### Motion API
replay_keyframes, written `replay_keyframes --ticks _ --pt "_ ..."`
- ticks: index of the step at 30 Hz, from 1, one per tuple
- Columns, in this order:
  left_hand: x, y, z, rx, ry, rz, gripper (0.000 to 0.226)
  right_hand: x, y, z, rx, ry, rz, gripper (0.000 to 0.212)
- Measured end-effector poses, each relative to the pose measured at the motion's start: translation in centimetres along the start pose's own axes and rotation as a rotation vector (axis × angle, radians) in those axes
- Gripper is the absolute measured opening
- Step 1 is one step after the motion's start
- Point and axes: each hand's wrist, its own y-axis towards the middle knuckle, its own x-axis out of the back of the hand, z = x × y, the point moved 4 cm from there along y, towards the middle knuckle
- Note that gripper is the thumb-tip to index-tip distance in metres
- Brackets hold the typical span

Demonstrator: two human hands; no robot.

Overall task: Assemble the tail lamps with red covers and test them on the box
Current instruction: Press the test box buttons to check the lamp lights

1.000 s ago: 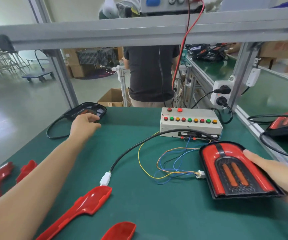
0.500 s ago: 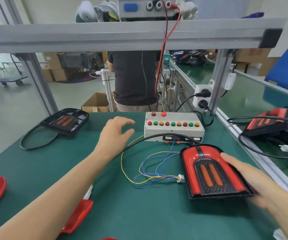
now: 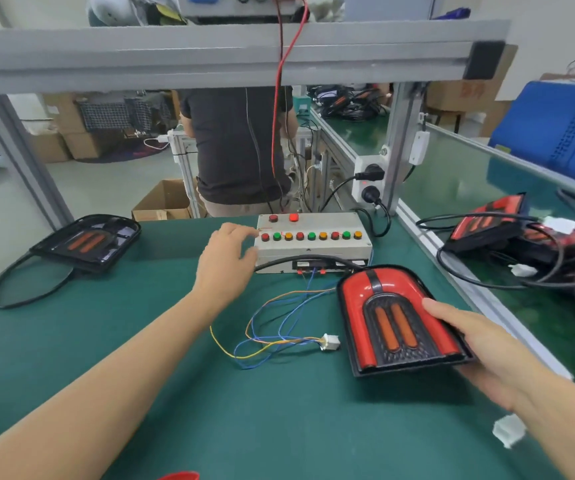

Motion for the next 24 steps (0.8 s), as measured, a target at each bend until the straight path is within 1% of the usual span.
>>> replay_keyframes --ticks 1,2,4,5,7,9,10,12,13,14,15,16,17,18,20,22,23,24 --pt "0.5 -1.0 -0.4 -0.072 -0.054 0.015 0.022 0.7 0.0 0.2 0.036 0.079 -0.059 0.026" --pt "0.7 -2.0 -0.7 -0.142 -0.1 0.073 0.016 1.5 0.1 0.3 0.069 0.139 -0.104 0.023" --pt "0.6 -4.4 -1.5 -0.249 -0.165 0.238 0.012 2.9 0.1 0.6 0.087 0.205 -0.157 0.025" --pt "0.3 -5.4 -1.9 -0.282 -0.185 0.313 0.014 3.4 0.1 0.6 0.077 0.219 -0.172 0.028" --pt "-0.6 -7.0 -2.9 -0.315 -0.18 0.45 0.025 3.7 0.0 0.6 0.044 0.239 -0.178 0.03" --pt "-2.0 -8.1 -4.0 -0.343 -0.101 0.553 0.039 3.6 0.2 0.5 0.018 0.28 -0.172 0.025" --pt "-2.6 -8.4 -4.5 -0.365 -0.044 0.576 0.042 3.5 0.3 0.4 0.006 0.308 -0.162 0.023" --pt "-3.4 -8.8 -5.4 -0.397 0.046 0.544 0.046 2.8 0.3 0.2 -0.017 0.393 -0.116 0.017" --pt "-3.4 -8.9 -5.7 -0.391 0.032 0.493 0.048 2.2 0.2 0.2 -0.022 0.445 -0.073 0.013" --pt "-3.3 -8.8 -6.1 -0.371 -0.027 0.447 0.052 1.8 0.1 0.2 -0.017 0.502 -0.046 0.026" --pt "-3.2 -8.7 -6.5 -0.341 -0.11 0.421 0.054 1.3 0.0 0.2 -0.029 0.531 -0.028 0.033" --pt "-3.1 -8.5 -7.1 -0.327 -0.171 0.414 0.056 1.0 0.1 0.3 -0.027 0.558 -0.011 0.029" --pt "-3.1 -8.4 -7.8 -0.331 -0.182 0.402 0.055 0.3 -0.1 0.6 -0.026 0.576 0.008 0.024" --pt "-3.1 -8.1 -8.4 -0.33 -0.165 0.372 0.051 0.0 -0.1 0.9 -0.014 0.591 0.022 0.025" --pt "-2.0 -7.1 -8.7 -0.257 -0.178 0.24 0.038 -0.4 0.0 1.7 0.026 0.516 0.05 0.027" --pt "0.5 -5.8 -7.6 -0.166 -0.206 0.131 0.027 0.2 0.0 2.3 0.093 0.351 0.013 0.028" --pt "2.0 -5.3 -6.6 -0.147 -0.147 0.109 0.023 0.9 -0.1 2.5 0.112 0.274 -0.04 0.028" --pt "3.6 -4.8 -5.3 -0.133 -0.021 0.115 0.021 1.9 -0.2 2.4 0.119 0.22 -0.09 0.031"
